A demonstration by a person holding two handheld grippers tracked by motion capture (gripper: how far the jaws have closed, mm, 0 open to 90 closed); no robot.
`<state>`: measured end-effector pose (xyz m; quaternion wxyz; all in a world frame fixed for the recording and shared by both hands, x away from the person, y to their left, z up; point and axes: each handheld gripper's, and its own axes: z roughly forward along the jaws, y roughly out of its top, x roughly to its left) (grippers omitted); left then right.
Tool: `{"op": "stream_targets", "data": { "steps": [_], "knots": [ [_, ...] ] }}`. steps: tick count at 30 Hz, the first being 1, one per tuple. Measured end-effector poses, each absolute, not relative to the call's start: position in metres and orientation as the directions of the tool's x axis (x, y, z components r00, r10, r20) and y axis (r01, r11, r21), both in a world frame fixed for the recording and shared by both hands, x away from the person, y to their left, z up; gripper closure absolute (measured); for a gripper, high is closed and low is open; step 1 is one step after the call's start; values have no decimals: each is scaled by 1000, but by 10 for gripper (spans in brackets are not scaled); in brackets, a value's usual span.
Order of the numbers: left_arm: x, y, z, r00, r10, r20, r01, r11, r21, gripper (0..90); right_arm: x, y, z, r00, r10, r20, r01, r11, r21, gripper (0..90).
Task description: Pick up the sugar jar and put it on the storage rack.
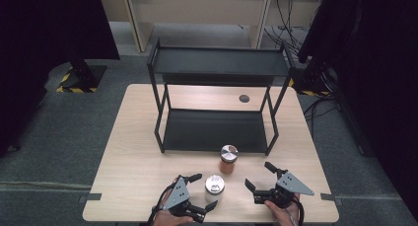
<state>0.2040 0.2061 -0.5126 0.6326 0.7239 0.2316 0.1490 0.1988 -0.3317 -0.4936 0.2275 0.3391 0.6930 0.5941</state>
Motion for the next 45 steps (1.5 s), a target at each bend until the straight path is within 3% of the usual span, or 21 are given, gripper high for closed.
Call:
{"op": "stream_targets", "data": {
  "steps": [27, 32, 45],
  "knots": [
    [220, 187, -507, 860, 505, -73, 176, -160, 971, 213, 199, -332, -494, -669, 738, 90, 200, 62, 978, 6],
    [221, 186, -507, 857, 511, -71, 177, -162, 971, 304, 199, -332, -494, -670, 737, 89, 199, 63, 978, 6],
    [215, 184, -506, 843, 533, -76, 183, -151, 971, 312, 199, -333, -494, -671, 736, 90, 198, 61, 978, 6]
  ]
}}
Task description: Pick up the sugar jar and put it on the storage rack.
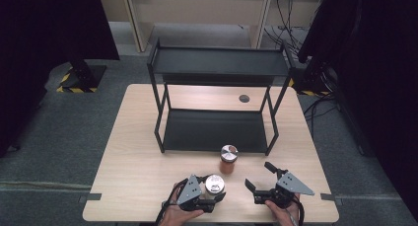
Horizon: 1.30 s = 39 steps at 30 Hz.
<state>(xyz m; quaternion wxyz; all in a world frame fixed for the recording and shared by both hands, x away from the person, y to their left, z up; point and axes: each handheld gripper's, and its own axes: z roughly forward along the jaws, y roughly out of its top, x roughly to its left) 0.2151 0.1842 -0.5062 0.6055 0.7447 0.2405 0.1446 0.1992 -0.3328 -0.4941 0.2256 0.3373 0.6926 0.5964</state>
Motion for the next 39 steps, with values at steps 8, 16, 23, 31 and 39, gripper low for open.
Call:
{"op": "stream_targets", "data": {
  "steps": [8, 16, 23, 31, 39],
  "knots": [
    [210, 186, -495, 842, 535, -73, 181, -152, 972, 313, 199, -333, -494, -671, 736, 90, 198, 61, 978, 6],
    [210, 194, -484, 830, 552, -86, 192, -138, 972, 313, 199, -333, -494, -671, 736, 88, 196, 61, 979, 6],
    [210, 202, -470, 812, 578, -78, 191, -138, 972, 313, 199, -333, -494, -672, 735, 87, 194, 62, 979, 6],
    [214, 211, -460, 788, 607, -105, 219, -117, 969, 313, 199, -333, -494, -672, 736, 88, 195, 62, 979, 6],
    [221, 226, -446, 766, 628, -136, 239, -82, 968, 313, 199, -333, -494, -672, 735, 89, 197, 62, 979, 6]
  ]
}}
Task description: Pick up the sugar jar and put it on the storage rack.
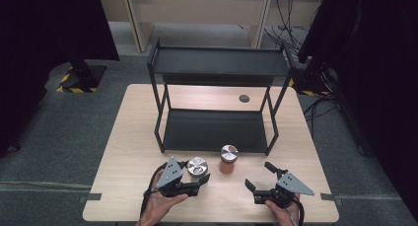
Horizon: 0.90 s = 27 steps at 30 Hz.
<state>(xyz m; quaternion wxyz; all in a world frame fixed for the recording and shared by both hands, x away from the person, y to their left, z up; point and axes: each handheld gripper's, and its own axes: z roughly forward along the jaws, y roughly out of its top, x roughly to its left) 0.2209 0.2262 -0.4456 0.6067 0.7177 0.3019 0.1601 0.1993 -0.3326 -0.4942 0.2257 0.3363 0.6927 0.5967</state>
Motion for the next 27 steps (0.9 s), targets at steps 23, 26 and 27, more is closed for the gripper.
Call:
{"op": "stream_targets", "data": {
  "steps": [23, 26, 27],
  "knots": [
    [244, 243, -402, 741, 663, -108, 216, -83, 973, 313, 200, -333, -494, -673, 734, 89, 196, 62, 979, 6],
    [249, 244, -393, 744, 661, -98, 209, -91, 974, 313, 200, -333, -494, -673, 734, 89, 197, 61, 979, 6],
    [251, 245, -389, 746, 659, -97, 209, -92, 974, 313, 200, -333, -494, -673, 734, 89, 197, 61, 979, 6]
  ]
}}
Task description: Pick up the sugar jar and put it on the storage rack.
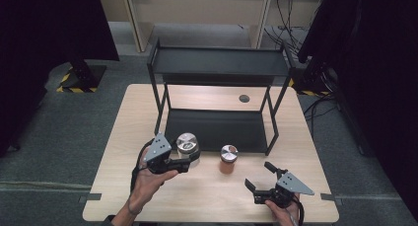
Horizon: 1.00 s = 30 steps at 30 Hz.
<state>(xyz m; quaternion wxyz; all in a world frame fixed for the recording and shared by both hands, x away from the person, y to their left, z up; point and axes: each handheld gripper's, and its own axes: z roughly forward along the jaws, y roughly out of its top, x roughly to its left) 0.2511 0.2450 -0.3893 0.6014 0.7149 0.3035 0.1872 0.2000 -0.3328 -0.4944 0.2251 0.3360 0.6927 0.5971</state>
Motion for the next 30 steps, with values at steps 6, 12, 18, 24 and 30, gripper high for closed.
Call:
{"op": "stream_targets", "data": {
  "steps": [6, 12, 18, 24, 30],
  "knots": [
    [260, 248, -366, 755, 649, -87, 202, -104, 974, 313, 200, -333, -494, -674, 733, 90, 198, 62, 978, 6],
    [271, 251, -340, 762, 642, -84, 202, -112, 973, 313, 201, -333, -494, -676, 731, 90, 198, 63, 978, 6],
    [283, 256, -312, 761, 644, -78, 198, -116, 973, 313, 201, -333, -494, -676, 731, 89, 199, 64, 978, 6],
    [291, 260, -288, 758, 647, -85, 196, -101, 975, 314, 201, -333, -494, -676, 731, 92, 201, 62, 978, 6],
    [300, 265, -266, 756, 647, -94, 199, -90, 976, 313, 201, -334, -494, -677, 730, 93, 201, 61, 978, 6]
  ]
}}
